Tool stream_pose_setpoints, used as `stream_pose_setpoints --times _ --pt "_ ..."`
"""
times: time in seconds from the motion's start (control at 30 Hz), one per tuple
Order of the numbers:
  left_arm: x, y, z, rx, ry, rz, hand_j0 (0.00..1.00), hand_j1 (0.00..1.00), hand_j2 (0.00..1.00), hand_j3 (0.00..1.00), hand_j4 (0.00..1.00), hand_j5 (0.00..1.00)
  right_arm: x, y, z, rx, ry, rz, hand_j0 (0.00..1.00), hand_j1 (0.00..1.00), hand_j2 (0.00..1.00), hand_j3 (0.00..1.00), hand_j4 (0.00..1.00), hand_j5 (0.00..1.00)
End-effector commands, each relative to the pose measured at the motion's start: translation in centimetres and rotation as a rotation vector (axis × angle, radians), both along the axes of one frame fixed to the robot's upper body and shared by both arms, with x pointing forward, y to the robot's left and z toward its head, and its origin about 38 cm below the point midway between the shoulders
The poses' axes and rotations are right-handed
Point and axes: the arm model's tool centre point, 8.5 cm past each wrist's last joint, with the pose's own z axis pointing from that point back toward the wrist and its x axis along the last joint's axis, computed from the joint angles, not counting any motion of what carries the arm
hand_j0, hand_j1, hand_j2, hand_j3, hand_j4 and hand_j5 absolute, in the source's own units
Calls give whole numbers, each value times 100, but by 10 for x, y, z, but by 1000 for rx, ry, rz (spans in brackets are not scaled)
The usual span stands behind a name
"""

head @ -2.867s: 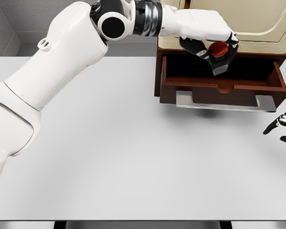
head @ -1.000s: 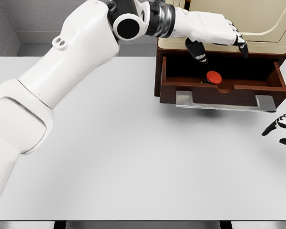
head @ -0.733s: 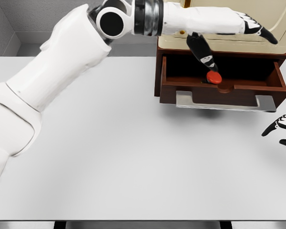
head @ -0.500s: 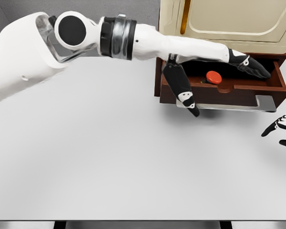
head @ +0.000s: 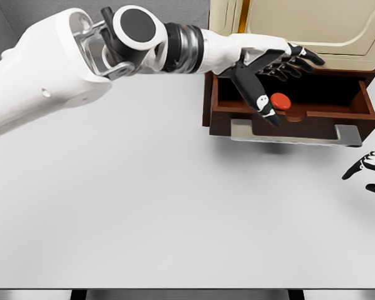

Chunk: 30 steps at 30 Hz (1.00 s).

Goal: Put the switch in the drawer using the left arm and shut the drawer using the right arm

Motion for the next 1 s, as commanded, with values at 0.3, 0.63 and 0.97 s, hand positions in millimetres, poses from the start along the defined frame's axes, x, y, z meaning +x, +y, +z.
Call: stream_pose_setpoints --times 0.3,0.63,0.97 --pt "27 9 -23 73 74 133 100 100 100 100 100 100 0 1 -1 7 6 0 62 62 62 62 62 62" --pt "33 0 -56 79 179 143 100 100 100 100 100 100 0 1 0 7 4 1 62 62 62 62 62 62" --pt "42 0 -61 47 286 145 100 100 100 100 100 100 0 1 0 7 4 1 63 63 63 63 63 63"
